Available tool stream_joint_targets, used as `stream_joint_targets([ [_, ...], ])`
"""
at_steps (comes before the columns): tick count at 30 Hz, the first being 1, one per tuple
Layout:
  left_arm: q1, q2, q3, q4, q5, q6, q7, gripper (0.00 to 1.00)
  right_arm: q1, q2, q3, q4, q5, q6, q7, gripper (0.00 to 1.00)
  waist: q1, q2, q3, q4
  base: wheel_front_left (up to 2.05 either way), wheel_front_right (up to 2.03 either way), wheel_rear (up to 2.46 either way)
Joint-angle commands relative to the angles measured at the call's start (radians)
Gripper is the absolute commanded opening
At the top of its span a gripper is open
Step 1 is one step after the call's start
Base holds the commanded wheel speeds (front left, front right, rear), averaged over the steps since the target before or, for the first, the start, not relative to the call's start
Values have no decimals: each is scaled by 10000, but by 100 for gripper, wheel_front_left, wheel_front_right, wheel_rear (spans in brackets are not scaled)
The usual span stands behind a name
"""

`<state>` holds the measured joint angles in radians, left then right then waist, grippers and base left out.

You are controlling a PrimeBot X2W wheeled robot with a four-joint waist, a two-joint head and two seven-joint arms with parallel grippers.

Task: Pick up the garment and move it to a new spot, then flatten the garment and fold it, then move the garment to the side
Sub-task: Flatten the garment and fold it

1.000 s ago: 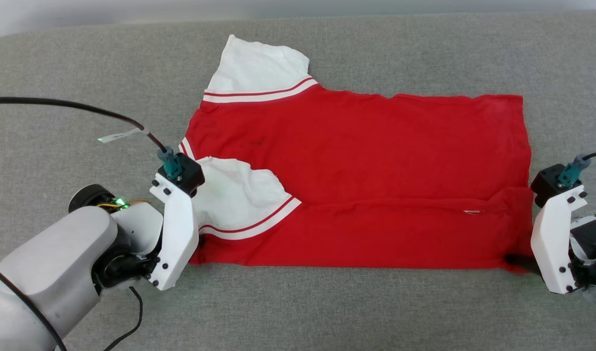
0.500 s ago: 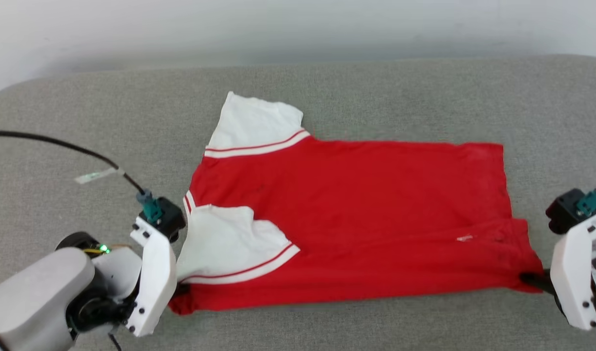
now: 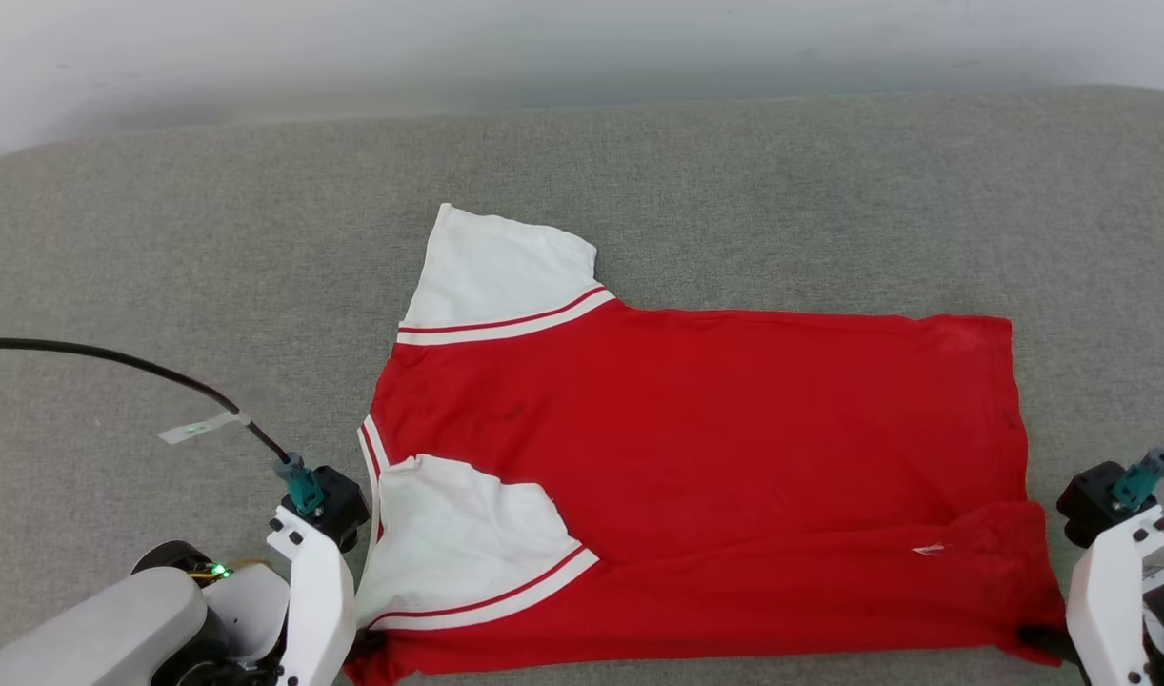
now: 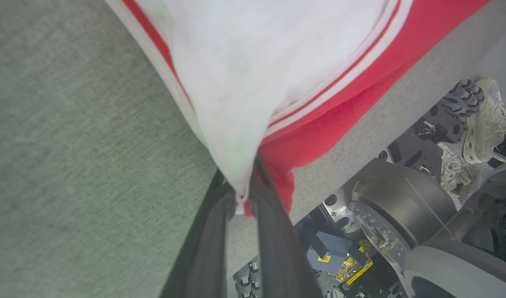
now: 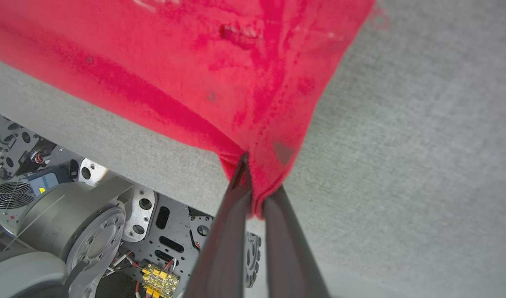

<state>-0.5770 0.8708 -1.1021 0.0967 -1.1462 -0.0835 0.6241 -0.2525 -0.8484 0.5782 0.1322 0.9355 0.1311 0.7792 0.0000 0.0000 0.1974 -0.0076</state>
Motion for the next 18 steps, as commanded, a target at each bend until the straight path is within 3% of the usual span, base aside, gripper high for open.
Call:
stream_joint_targets([
  [1, 95, -56, -67, 142, 83, -1, -25, 0, 145, 130, 60, 191, -184, -8, -42, 0, 0, 0, 59, 20, 0, 0, 0],
  [3, 14, -154, -83, 309, 154, -23, -96, 0, 180, 360, 73, 387, -260, -8, -175, 0, 0, 0, 88, 54, 0, 0, 0],
  [4, -18, -175, -42, 383, 151, -29, -134, 23, 189, 473, 7, 463, -301, -8, -329, 2, 0, 0, 80, 65, 0, 0, 0],
  [5, -90, -147, 2, 421, 217, -31, -232, 72, 194, 548, -59, 524, -358, -8, -489, 81, 0, 0, 60, 76, 0, 0, 0],
  [6, -172, -97, 65, 459, 292, -17, -323, 100, 205, 601, -120, 592, -405, -9, -612, 100, 0, 0, 20, 86, 0, 0, 0],
  [12, -622, 318, 457, 208, 289, -61, -510, 100, 273, 732, -827, 360, -610, -8, -1624, 100, 0, 0, -276, 147, 0, 0, 0],
  [18, -1557, 689, 1102, -98, 863, 265, -971, 100, 57, 1081, -2047, -702, -1730, -8, -3999, 100, 0, 0, -259, 31, 0, 0, 0],
])
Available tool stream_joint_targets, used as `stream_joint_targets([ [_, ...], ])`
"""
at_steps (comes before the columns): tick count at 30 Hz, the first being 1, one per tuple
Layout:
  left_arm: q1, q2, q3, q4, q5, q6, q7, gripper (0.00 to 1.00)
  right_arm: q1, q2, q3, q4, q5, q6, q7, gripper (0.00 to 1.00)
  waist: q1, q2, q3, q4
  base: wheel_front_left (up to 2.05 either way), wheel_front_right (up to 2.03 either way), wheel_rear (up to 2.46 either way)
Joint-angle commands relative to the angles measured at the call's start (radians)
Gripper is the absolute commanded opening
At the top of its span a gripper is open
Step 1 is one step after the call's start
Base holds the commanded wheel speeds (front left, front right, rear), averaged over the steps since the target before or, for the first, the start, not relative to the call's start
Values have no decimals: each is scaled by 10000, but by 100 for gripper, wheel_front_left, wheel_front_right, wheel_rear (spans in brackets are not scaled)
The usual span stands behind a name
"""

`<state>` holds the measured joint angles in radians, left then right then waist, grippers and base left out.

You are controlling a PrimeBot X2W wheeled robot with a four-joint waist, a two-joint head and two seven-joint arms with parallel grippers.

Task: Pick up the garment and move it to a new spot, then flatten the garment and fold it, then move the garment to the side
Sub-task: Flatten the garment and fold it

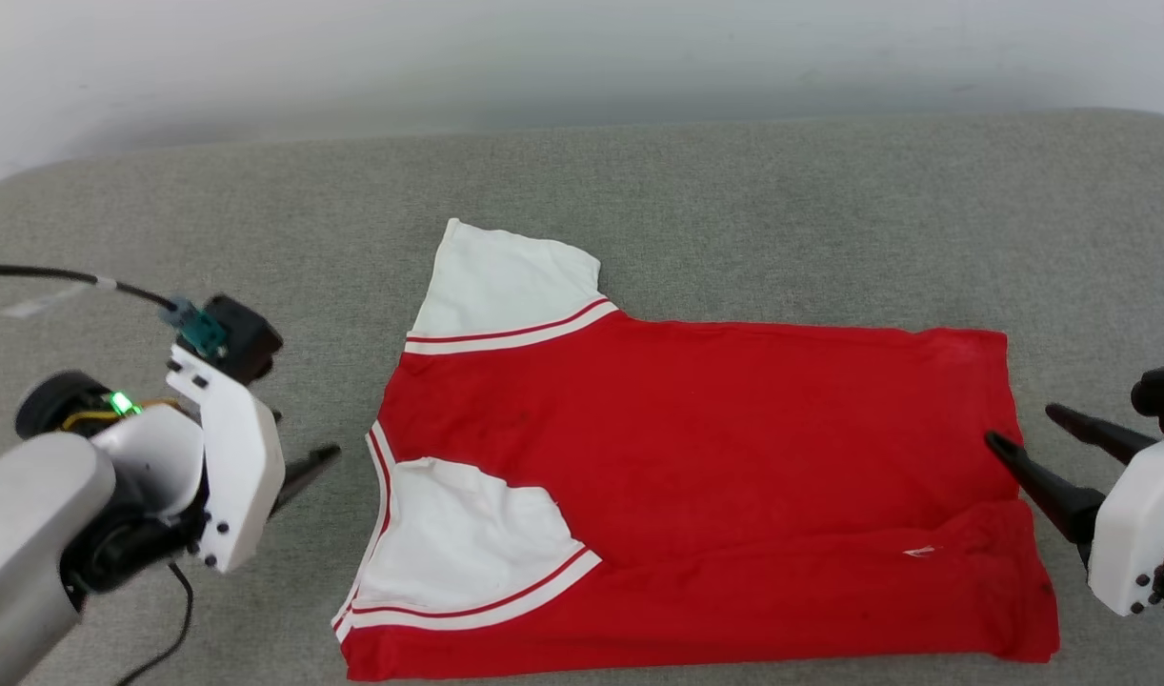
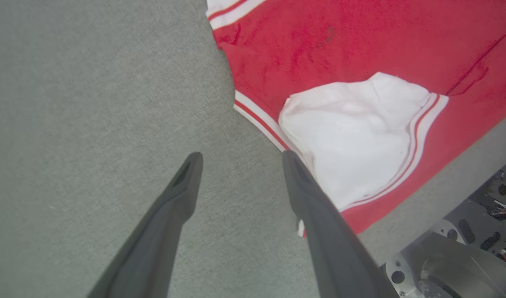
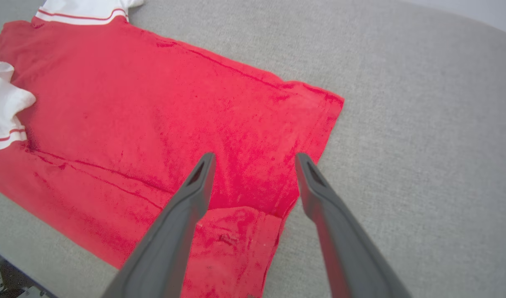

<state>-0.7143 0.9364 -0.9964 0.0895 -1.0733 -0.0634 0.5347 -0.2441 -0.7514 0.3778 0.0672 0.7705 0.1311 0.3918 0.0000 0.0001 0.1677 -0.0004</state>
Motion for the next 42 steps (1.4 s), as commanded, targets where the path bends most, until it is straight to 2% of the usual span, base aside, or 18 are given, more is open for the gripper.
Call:
stream_joint_targets([
  [1, -351, 32, 101, -21, 375, 140, -202, 100, -17, 198, -193, -274, -378, -6, -486, 100, 0, -1, 90, -87, 0, 0, 0],
  [5, -1011, -245, 461, 160, 882, 472, -711, 100, 48, 953, -1074, -858, -1395, -8, -1754, 100, 0, -1, 386, -338, 0, 0, 0],
  [11, -2107, -793, 815, 904, 1427, 623, -1149, 100, 481, 2540, -2639, -1796, -2930, -8, -3345, 100, 0, -1, 1149, -771, 0, 0, 0],
  [16, -3339, -1234, 913, 1730, 1573, 443, -613, 100, 1070, 3841, -3657, -2703, -3855, -8, -4338, 100, 0, -1, 1958, -1087, 0, 0, 0],
  [21, -4773, -1539, 963, 2616, 1427, 65, 631, 100, 1498, 4714, -3870, -3389, -4291, -8, -4760, 100, 0, -1, 2833, -1467, 0, 0, 0],
  [26, -5981, -1726, 767, 3451, 1014, -256, 2576, 100, 1308, 4907, -3511, -3554, -4554, -8, -4792, 100, 0, -1, 3586, -1871, 0, 0, 0],
  [30, -6631, -1918, 685, 3903, 549, -344, 3973, 100, 1033, 4939, -3326, -3486, -4587, -8, -4931, 100, 0, -1, 3960, -2126, 0, 0, 0],
  [33, -6822, -2062, 666, 4253, 315, -265, 4562, 100, 853, 4920, -3188, -3371, -4570, -8, -4989, 100, 0, -1, 4201, -2266, 0, 0, 0],
  [35, -6892, -2018, 415, 4500, 526, -280, 4907, 100, 751, 4908, -3049, -3293, -4544, -8, -5017, 100, 0, -1, 4303, -2339, 0, 0, 0],
  [37, -6843, -2032, 327, 4788, 578, -206, 5014, 100, 661, 4882, -2897, -3229, -4498, -8, -5062, 100, 0, -1, 4379, -2432, 0, 0, 0],
  [42, -6491, -1940, -133, 5147, 744, -401, 5190, 100, 573, 4727, -2864, -3068, -4408, -8, -5122, 100, 0, -1, 4372, -2519, 0, 0, 0],
])
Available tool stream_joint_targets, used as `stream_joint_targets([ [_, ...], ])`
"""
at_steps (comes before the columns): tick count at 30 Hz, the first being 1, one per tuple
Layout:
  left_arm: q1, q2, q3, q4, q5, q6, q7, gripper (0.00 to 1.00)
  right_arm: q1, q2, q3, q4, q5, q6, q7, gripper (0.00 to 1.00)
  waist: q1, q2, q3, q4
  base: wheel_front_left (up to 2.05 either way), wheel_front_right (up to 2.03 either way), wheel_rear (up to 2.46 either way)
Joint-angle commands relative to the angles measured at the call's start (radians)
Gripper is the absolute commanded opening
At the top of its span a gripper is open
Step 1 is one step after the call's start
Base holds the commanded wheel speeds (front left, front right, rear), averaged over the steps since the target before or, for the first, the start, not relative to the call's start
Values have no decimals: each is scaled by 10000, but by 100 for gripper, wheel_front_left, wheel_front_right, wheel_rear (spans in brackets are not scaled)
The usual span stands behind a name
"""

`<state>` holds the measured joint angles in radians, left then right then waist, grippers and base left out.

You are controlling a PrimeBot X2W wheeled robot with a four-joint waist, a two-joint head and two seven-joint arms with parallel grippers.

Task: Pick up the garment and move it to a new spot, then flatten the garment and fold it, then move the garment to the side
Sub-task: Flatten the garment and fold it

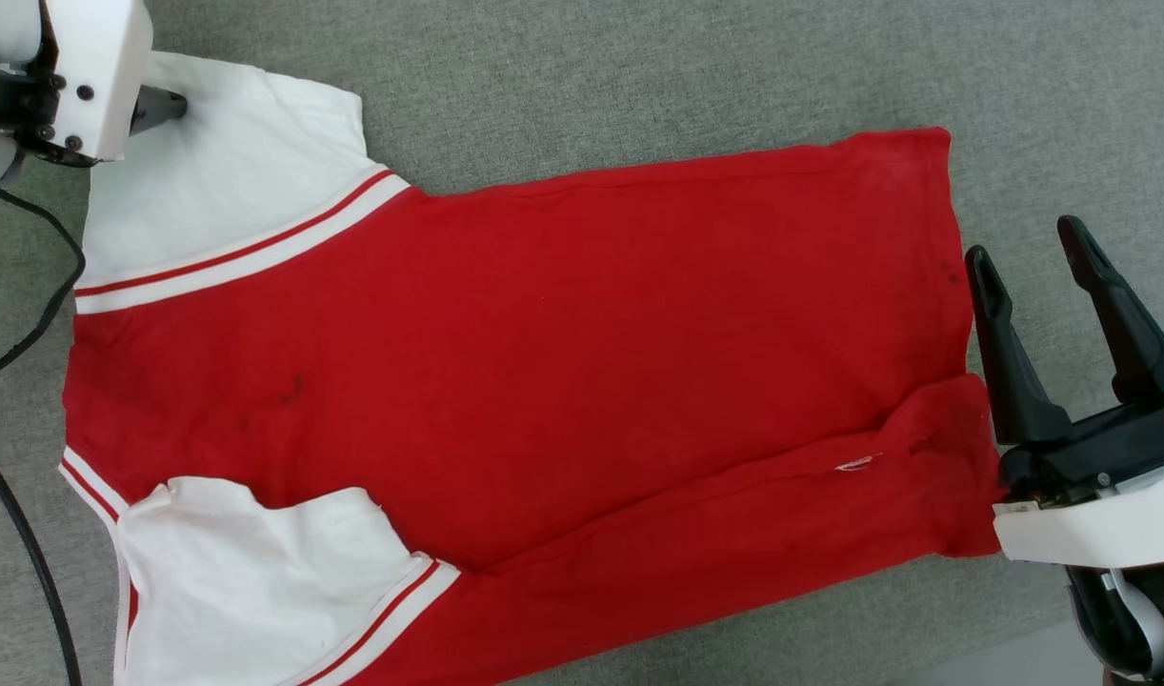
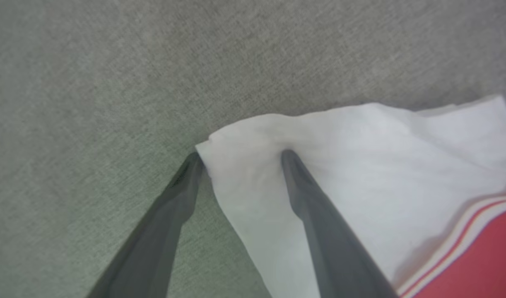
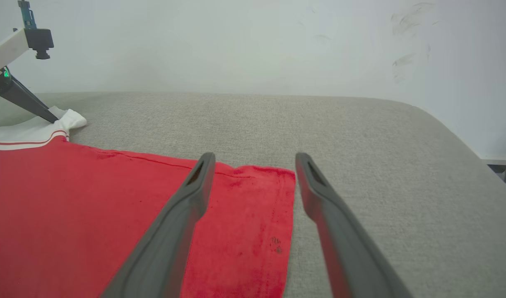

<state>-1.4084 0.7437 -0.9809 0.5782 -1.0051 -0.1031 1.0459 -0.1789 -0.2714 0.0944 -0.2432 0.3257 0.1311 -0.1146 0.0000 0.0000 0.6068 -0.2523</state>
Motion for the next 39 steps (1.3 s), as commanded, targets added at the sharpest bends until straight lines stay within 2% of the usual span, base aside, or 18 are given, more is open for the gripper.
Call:
stream_joint_targets([
  [1, 449, -13, -288, 259, 61, -4, 77, 100, -80, -73, -30, 37, 41, -8, -58, 100, 0, 0, -18, -1, 0, 0, 0],
  [2, 500, 4, -388, 271, 109, -61, 135, 47, -98, -103, -60, 62, 69, -8, -57, 100, 0, 0, -42, 9, 0, 0, 0],
  [3, 530, 12, -465, 276, 122, -89, 155, 0, -130, -147, -80, 69, 69, -8, -44, 100, 0, 0, -74, 28, 0, 0, 0],
  [7, 542, -135, -484, 247, 25, -184, -187, 0, -398, -405, -242, 42, 47, -8, 80, 100, 0, 0, -330, 168, 0, 0, 0],
  [10, 534, -275, -531, 155, -67, -239, -507, 0, -768, -831, -458, -62, -103, -8, 288, 100, 0, 0, -667, 339, 0, 0, 0],
  [14, 552, -548, -781, -316, -144, -256, -1041, 0, -1486, -1849, -513, -158, -120, -8, 1210, 100, 0, 0, -1144, 662, 0, 0, 0],
  [18, 600, -567, -1172, -1003, -400, -255, -1475, 0, -2405, -3184, -100, -47, 536, -8, 2898, 100, 0, 0, -1518, 1054, 0, 0, 0],
  [24, 437, -491, -1762, -1952, -734, -258, -2019, 0, -3821, -5372, 1436, 674, 2264, -8, 6470, 100, 0, 0, -1740, 1549, 0, 0, 0],
  [27, 304, -412, -2040, -2310, -833, -259, -2247, 0, -4488, -6018, 2267, 1164, 3284, -8, 8180, 100, 0, 0, -1726, 1754, 0, 0, 0],
  [31, 106, -417, -2284, -2661, -980, -260, -2541, 0, -5441, -6489, 3156, 1863, 4229, -8, 10009, 100, 0, 0, -1585, 2027, 0, 0, 0],
  [35, -112, -417, -2493, -2915, -1003, -260, -2770, 0, -6121, -6219, 3724, 2714, 4806, -8, 11134, 100, 0, 0, -1332, 2273, 0, 0, 0],
  [39, -388, -481, -2616, -3126, -1093, -261, -2944, 0, -6615, -5950, 4178, 3449, 4886, -8, 11575, 100, 0, 0, -1031, 2535, 0, 0, 0],
])
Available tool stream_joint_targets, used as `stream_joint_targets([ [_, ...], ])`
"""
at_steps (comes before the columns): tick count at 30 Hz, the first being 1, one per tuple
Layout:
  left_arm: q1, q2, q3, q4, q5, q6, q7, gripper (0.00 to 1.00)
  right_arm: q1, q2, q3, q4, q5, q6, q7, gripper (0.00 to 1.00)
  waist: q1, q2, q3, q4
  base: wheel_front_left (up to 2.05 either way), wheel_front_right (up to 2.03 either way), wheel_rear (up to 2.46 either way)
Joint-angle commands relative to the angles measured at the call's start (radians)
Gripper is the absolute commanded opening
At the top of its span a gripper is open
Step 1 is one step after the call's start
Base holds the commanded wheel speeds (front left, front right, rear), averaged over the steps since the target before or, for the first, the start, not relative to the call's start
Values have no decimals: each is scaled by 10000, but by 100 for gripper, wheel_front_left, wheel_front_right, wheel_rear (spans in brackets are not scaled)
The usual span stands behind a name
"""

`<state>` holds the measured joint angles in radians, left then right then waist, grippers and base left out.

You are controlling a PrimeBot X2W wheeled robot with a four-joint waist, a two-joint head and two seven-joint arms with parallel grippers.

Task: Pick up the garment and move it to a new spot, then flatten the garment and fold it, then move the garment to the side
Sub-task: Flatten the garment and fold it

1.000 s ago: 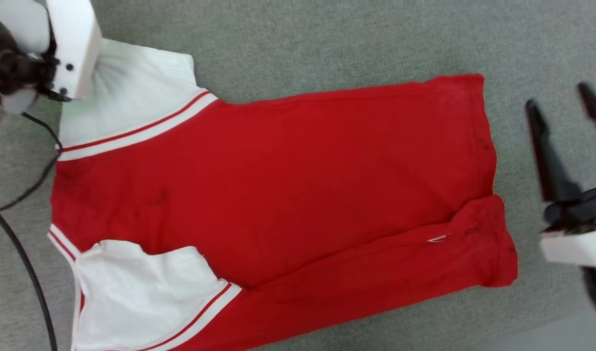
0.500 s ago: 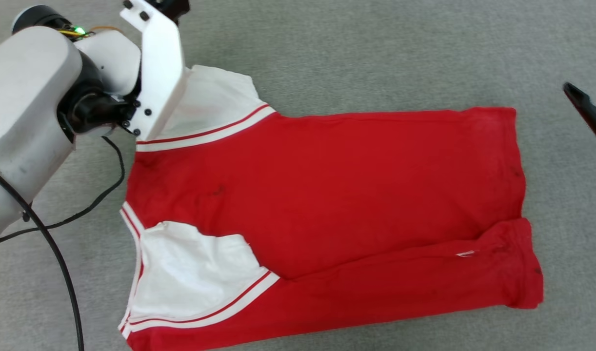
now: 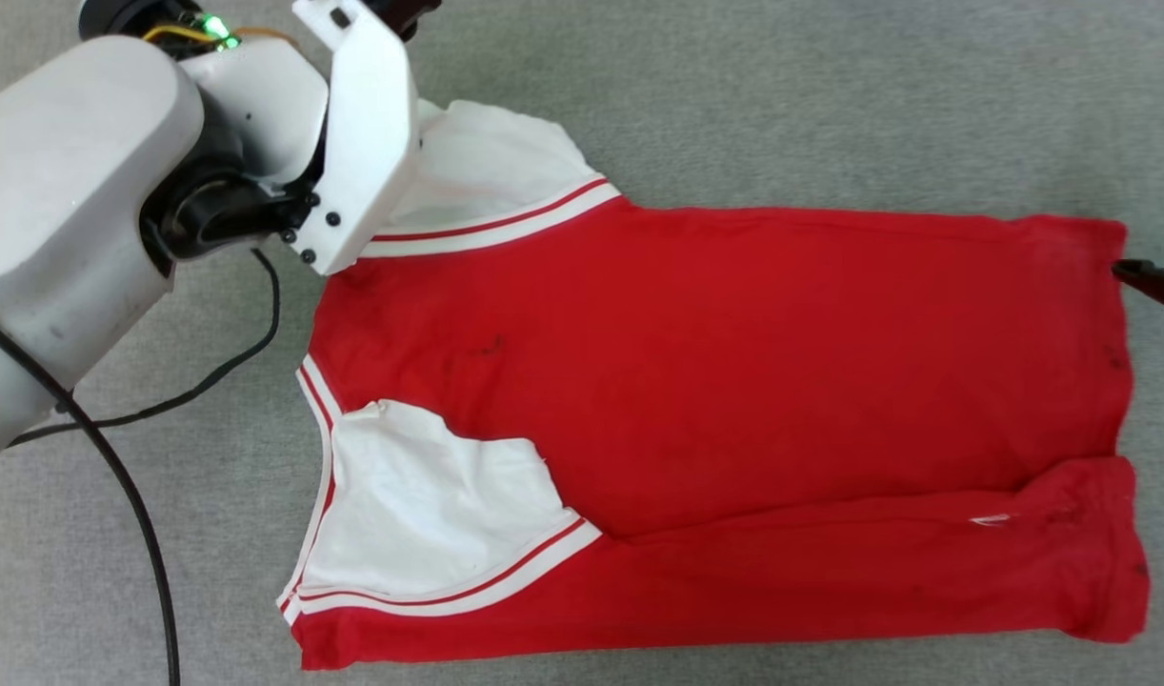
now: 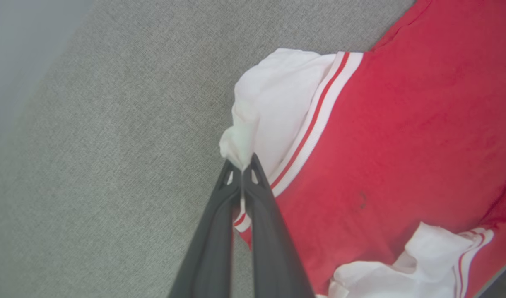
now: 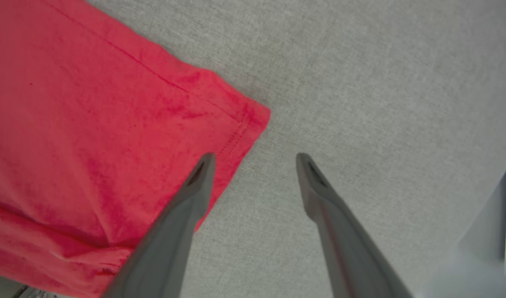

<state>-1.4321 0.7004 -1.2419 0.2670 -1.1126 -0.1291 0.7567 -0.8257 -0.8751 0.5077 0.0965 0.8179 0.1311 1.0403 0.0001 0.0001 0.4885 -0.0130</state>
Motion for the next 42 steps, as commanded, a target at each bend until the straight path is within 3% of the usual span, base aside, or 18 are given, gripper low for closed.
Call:
stream_joint_targets([
  [1, -209, -42, -28, -35, -40, 0, -95, 0, -248, 177, 160, 253, -95, -8, 45, 100, -1, -1, 223, 188, 0, 0, 0],
  [6, -431, -40, -185, -243, -23, 0, -218, 0, -592, 456, 1142, 976, -633, -8, -182, 100, -1, -1, 521, 359, 0, 0, 0],
  [10, -494, -90, -275, -411, 39, 0, -259, 0, -222, 738, 1980, 1478, -420, -5, -415, 100, -1, -1, 612, 426, 0, 0, 0],
  [15, -379, -63, -333, -492, 90, -1, -368, 0, -254, 767, 2271, 1895, -377, -8, -1214, 100, -1, -1, 463, 397, 0, 0, 0],
  [16, -304, -52, -343, -460, 94, -1, -417, 0, -323, 765, 2218, 1982, -394, -8, -1452, 18, -1, -1, 373, 387, 0, 0, 0],
  [17, -219, -20, -350, -420, 96, -1, -495, 0, -372, 789, 2207, 2018, -345, -11, -1639, 0, -1, -1, 269, 366, 0, 0, 0],
  [23, 289, 170, -369, -307, -105, -1, -1042, 0, -579, 636, 2103, 2154, -129, -8, -2643, 0, -1, -1, -592, 309, 0, 0, 0],
  [35, 2250, 1603, -384, -1455, -328, -1, -2092, 0, 922, -132, 2255, 1556, 553, -8, -4288, 0, -1, -1, -2306, 369, 0, 0, 0],
  [42, 3867, 2114, -390, -2242, -404, 391, -2556, 0, 2253, -364, 2335, 1159, 898, -8, -4897, 0, -1, -1, -2871, 328, 0, 0, 0],
])
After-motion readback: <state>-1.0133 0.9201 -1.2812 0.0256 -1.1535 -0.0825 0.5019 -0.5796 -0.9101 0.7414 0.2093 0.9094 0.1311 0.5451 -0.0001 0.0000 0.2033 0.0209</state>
